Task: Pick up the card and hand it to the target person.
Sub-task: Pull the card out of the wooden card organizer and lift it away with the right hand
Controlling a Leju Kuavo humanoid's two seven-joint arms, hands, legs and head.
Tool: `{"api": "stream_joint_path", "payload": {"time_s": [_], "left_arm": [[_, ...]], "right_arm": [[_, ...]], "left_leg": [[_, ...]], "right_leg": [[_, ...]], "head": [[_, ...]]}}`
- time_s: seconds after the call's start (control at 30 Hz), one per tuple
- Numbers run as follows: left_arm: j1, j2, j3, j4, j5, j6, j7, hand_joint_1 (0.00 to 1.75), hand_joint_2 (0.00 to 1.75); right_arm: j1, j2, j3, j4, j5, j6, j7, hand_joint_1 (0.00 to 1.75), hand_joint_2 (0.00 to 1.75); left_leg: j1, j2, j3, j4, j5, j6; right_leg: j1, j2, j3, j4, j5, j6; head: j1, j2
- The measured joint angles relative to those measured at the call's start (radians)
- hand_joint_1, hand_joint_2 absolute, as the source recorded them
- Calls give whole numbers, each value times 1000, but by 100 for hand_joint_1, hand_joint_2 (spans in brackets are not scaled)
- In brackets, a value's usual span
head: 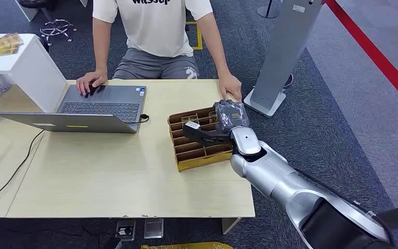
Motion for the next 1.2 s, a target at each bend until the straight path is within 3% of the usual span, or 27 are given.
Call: {"api": "stream_joint_path", "payload": {"time_s": [0.53, 0.93, 1.1, 1.2], "left_arm": [[4, 3, 0, 0, 0, -4, 0, 0, 0], [6, 6, -1, 0, 0, -7, -2, 0, 0], [7, 6, -1, 0, 0, -8, -2, 0, 0], [7, 6, -1, 0, 0, -7, -2, 0, 0]], "right_arm": [[2, 0, 6, 17, -48, 5, -3, 60, 175], [0, 0, 12, 30, -56, -4, -2, 62, 175], [1, -1, 12, 31, -58, -5, -2, 70, 175], [1, -1, 12, 31, -58, -5, -2, 84, 175]], "left_leg": [[0, 0, 0, 0, 0, 0], [0, 0, 0, 0, 0, 0], [0, 0, 0, 0, 0, 0], [0, 0, 0, 0, 0, 0]], "right_leg": [[0, 0, 0, 0, 0, 0], [0, 0, 0, 0, 0, 0], [0, 0, 0, 0, 0, 0], [0, 0, 0, 0, 0, 0]], "head": [[0, 0], [0, 0], [0, 0], [0, 0]]}}
